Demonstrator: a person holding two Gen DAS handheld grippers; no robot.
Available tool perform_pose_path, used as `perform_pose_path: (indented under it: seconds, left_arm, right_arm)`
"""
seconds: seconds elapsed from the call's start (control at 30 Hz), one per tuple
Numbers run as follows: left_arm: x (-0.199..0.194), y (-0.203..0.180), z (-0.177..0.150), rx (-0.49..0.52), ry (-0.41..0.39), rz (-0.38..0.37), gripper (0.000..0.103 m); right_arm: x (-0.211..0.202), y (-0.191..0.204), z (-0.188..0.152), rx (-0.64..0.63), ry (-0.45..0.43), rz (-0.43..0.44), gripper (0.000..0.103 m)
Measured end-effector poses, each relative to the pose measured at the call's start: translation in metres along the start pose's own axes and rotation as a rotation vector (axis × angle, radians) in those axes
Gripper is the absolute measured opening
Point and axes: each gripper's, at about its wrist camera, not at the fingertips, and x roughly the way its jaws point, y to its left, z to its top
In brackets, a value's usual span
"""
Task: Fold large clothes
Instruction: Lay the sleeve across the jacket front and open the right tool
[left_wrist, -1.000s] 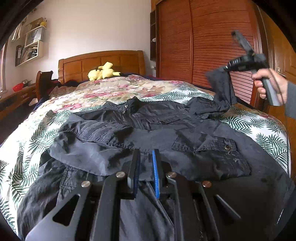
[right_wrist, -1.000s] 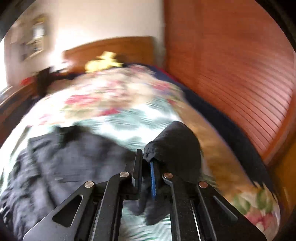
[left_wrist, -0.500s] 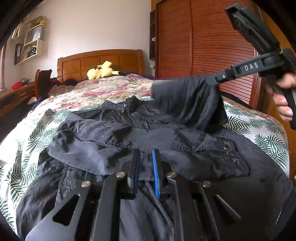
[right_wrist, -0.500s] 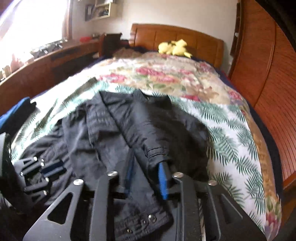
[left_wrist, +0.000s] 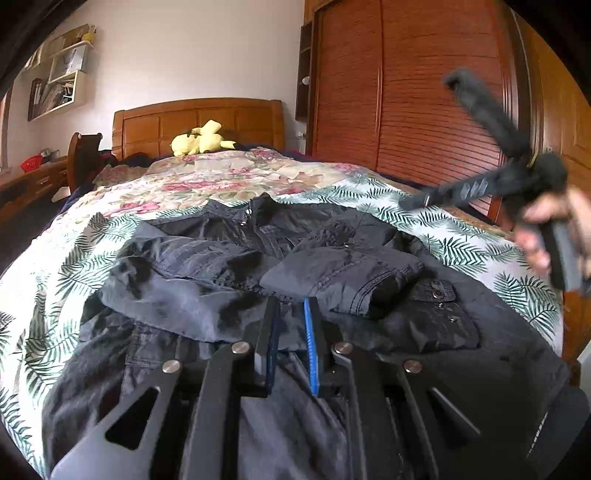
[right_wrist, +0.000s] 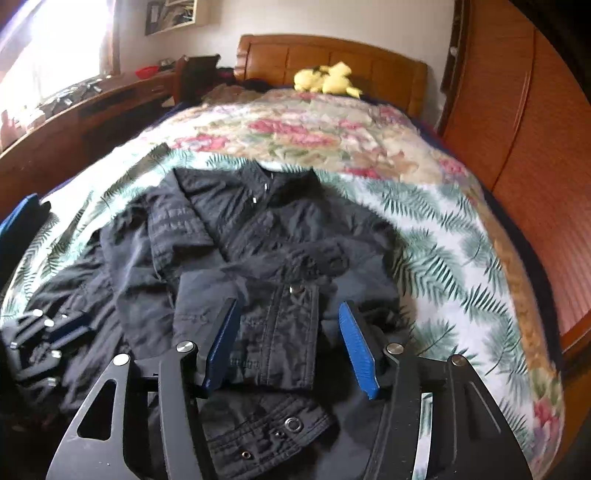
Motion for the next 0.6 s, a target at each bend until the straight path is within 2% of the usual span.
perform_pose_path:
  seconds: [0.33, 0.6]
  left_arm:
    - [-0.045, 0.030, 0.004, -0.010, -0.049, 0.080, 0.010]
    - [-0.062, 0.052, -0.003, -0.023, -0.045, 0.119, 0.010]
  right_arm:
    - [0.049, -0.004, -0.029, 0.075, 0.086, -0.017, 0.059]
    - [0.077, -0.018, -0.047, 0.176, 0.165, -0.023, 0.065]
